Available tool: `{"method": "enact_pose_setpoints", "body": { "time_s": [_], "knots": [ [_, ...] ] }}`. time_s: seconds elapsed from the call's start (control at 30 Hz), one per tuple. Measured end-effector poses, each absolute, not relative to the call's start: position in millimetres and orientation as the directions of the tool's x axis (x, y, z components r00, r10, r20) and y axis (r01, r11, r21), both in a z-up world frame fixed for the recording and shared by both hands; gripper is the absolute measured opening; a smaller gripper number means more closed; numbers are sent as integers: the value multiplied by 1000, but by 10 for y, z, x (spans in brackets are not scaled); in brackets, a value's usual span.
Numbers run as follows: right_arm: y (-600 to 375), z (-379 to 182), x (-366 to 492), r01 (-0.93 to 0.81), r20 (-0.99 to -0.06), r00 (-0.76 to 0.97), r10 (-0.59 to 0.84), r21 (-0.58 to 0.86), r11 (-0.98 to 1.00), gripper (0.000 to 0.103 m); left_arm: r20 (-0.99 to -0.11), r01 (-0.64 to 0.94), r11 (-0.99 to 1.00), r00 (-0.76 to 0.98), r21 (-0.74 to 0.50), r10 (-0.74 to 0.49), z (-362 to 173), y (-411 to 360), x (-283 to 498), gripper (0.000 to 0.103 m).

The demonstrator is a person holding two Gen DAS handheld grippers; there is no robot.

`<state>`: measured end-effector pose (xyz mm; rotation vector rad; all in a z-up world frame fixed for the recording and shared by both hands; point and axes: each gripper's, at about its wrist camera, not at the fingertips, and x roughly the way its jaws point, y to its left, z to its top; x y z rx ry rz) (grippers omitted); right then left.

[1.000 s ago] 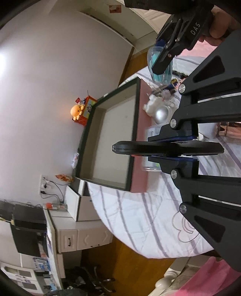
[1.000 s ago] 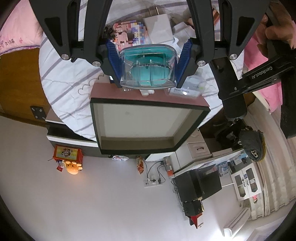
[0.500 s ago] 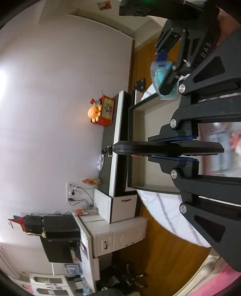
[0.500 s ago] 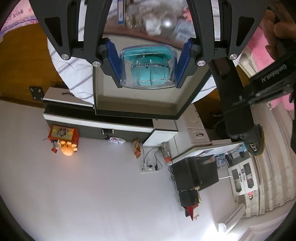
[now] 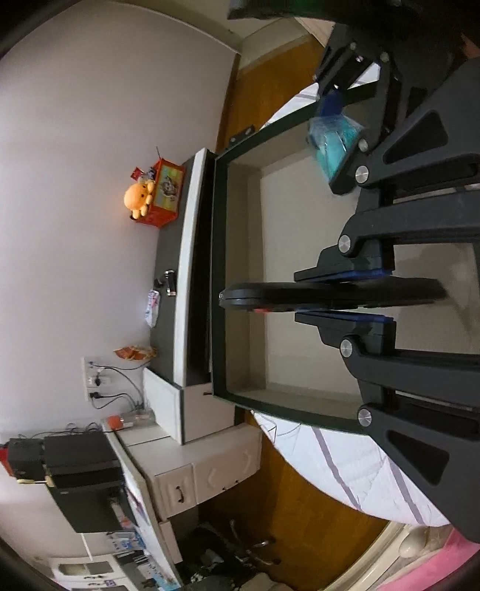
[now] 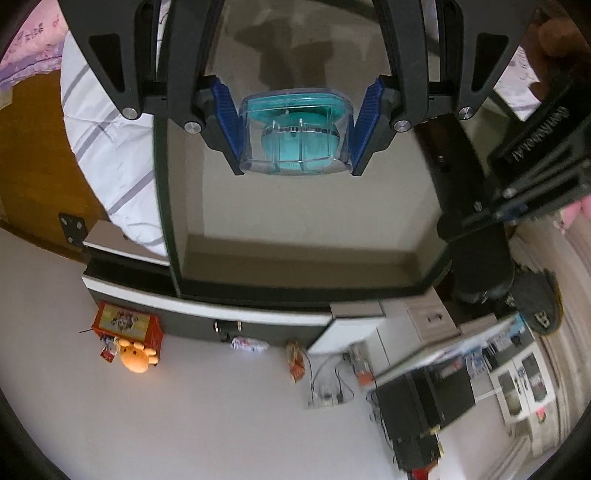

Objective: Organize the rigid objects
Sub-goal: 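Carry the remote and teal container into the box and release both, then grasp the rose-gold cup with the left tool while the right tool grasps the white charger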

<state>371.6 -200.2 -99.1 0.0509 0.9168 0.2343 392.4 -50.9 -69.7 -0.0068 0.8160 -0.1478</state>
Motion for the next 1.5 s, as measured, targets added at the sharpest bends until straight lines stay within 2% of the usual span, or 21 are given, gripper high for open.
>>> {"method": "enact_pose_setpoints", "body": {
  "time_s": [0.03,0.1,0.13,0.17,0.23,0.43,0.63,0.8,0.83,0.9,1.07,1.37,1.5],
  "knots": [
    [-1996,-1032,3747,-176,-792,572,214,137,975,57,-731,118,992,672,-48,-115,-726,-513,3949,15],
    [-1978,-1071,3784,-176,-808,555,198,119,977,58,-745,103,994,661,-31,-92,-775,-520,4003,25],
    [-1981,-1062,3794,-173,-808,556,195,116,978,60,-751,96,995,655,-24,-81,-794,-520,4021,44],
    [-1980,-1061,3800,-169,-813,552,186,109,980,70,-755,83,996,653,-15,-65,-809,-507,4030,72],
    [-1982,-1054,3796,-174,-818,544,188,109,979,83,-744,42,999,668,22,-12,-801,-492,4008,100],
    [-2077,-870,3659,-160,-781,590,205,136,978,84,-720,32,997,694,63,23,-630,-456,3825,103],
    [-2151,-512,3308,-132,-729,657,191,138,982,85,-667,7,999,745,46,26,-275,-358,3403,103],
    [-2339,-143,2705,-104,-643,741,194,176,979,86,-636,-18,999,771,29,32,-51,-160,2908,103],
    [-2365,-97,2599,-99,-631,752,190,177,979,87,-634,-24,999,773,21,32,-19,-111,2788,103],
    [-2422,-13,2361,-90,-607,773,186,184,979,102,-629,-27,1000,777,1,22,16,-28,2596,103],
    [-2514,81,1785,-93,-558,805,203,219,971,103,-634,-52,999,773,-17,29,-26,104,2108,103],
    [-2538,-190,1084,-77,-573,792,210,248,966,103,-662,-66,998,747,14,59,-335,106,1357,103],
    [-2475,-372,910,-77,-610,762,216,246,966,103,-683,-54,999,729,9,46,-469,72,1116,103]
  ]
}}
